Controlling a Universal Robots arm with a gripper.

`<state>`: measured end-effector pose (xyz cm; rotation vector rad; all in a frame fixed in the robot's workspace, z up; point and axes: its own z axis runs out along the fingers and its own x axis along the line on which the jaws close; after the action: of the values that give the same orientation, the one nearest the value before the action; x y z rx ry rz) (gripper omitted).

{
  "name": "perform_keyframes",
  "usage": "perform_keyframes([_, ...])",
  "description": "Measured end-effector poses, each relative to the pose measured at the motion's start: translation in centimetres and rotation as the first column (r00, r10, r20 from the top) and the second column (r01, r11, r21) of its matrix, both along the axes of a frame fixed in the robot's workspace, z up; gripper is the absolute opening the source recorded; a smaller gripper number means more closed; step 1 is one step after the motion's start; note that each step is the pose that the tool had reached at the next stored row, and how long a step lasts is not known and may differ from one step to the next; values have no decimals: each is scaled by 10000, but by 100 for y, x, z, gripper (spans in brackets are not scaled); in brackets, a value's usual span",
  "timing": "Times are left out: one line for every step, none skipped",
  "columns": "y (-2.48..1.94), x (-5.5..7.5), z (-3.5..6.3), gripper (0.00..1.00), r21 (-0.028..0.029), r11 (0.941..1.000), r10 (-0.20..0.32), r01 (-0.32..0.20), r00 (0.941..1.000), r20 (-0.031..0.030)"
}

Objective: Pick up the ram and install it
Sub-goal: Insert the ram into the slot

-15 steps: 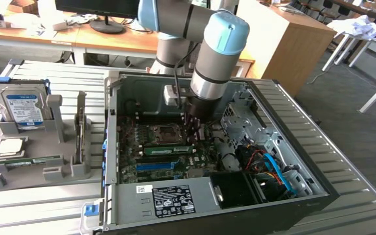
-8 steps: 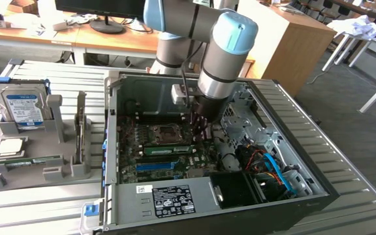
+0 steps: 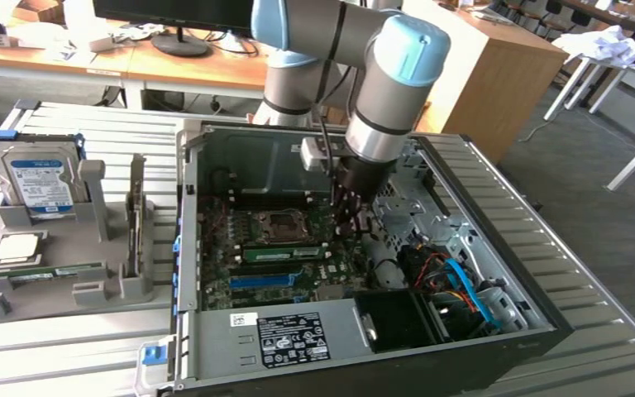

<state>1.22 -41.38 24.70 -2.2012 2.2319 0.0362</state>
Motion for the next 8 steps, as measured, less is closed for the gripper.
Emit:
perform_keyframes([0,23,5,10,1,10000,-3,3,10000,-5])
perform_keyframes([0,44,10,10,1,10000,-5,5,10000,-11])
perform_keyframes([0,66,15,10,1,10000,-7,7,10000,-17])
perform_keyframes([0,86,21,10,0,10000,-8,8,10000,-21])
perform_keyframes([0,104,29,10,0,10000,-9,9,10000,-25])
perform_keyframes([0,120,41,10,0,10000,-10,10,10000,-27])
perform_keyframes([0,131,55,10,1,10000,-12,12,10000,-28])
perform_keyframes([0,141,71,10,1,10000,-13,13,10000,-31])
